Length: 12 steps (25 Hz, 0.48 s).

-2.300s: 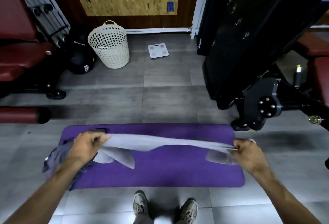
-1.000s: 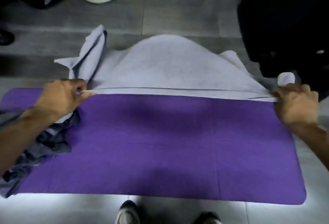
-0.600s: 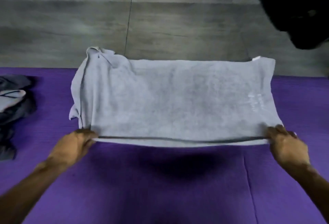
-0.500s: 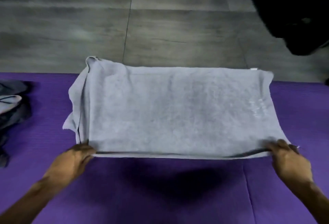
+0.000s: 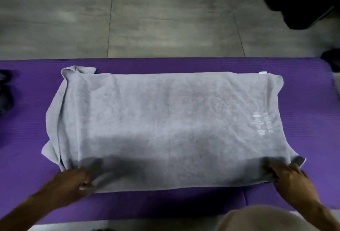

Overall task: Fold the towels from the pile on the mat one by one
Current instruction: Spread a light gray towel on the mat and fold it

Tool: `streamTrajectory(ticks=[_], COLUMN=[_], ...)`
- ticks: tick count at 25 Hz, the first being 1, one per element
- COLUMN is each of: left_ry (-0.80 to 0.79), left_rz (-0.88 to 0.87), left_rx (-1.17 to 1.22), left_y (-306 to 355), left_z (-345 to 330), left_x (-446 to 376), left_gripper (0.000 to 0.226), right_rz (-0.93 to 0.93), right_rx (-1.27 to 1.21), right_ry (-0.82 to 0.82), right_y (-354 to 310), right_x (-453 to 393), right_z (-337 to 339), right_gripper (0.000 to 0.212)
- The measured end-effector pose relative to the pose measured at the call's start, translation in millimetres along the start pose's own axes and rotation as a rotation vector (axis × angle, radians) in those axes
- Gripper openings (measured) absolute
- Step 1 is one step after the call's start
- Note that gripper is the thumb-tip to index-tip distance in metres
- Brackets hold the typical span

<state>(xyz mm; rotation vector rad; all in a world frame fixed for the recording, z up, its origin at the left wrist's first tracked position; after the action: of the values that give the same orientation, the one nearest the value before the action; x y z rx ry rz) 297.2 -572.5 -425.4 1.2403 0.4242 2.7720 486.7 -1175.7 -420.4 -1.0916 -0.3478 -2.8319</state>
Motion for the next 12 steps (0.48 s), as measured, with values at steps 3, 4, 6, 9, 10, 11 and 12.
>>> streamTrajectory(ticks=[3, 4, 6, 9, 10, 11, 12], left_ry=[-0.028, -0.055, -0.030, -0.107, -0.185, -0.243, -0.243], left_rz=[-0.055, -0.113, -0.153, -0.360, -0.325, -0.232, -0.182], left_rx=[-0.042, -0.049, -0.262, -0.429, -0.433, -0.397, -0.328], left_y=[17.7, 37.9, 85.5, 187.4, 207.4, 224.0, 244.4], left_z=[33.0, 50.6, 87.5, 120.9, 116.8, 116.4, 114.8], left_x=[-16.4, -26.9, -56.6, -104.3, -126.3, -146.1, -162.0], left_gripper=[0.041, 0.039, 0.034, 0.031, 0.036, 0.044, 0.053], right_rz=[0.165, 0.125, -0.129, -0.339, -0.355, -0.360, -0.350], right_rx=[-0.099, -0.215, -0.499, -1.001, -1.154, -1.250, -1.297], right_ry=[0.243, 0.304, 0.327, 0.218, 0.205, 0.208, 0.211], right_y=[9.2, 26.0, 64.5, 92.5, 93.7, 96.7, 98.6], right_x=[-5.1, -13.5, -28.5, -50.1, -54.3, -57.2, -56.4], right_z=[23.7, 32.9, 35.8, -3.3, -11.6, -19.0, -21.2], right_gripper=[0.037, 0.037, 0.039, 0.032, 0.028, 0.024, 0.022])
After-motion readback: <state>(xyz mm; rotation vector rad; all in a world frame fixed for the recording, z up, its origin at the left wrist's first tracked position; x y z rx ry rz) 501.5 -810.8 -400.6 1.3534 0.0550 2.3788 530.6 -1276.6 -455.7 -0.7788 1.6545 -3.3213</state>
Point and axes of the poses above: each hand's wrist, its own x-axis away from the middle knuckle, its own z-axis out of the back of the hand, y = z × x, the point moved 9 cm from there along -x, towards the middle knuckle, and after that the axes turned 12 degrees about -y, right-handed, at the moved point
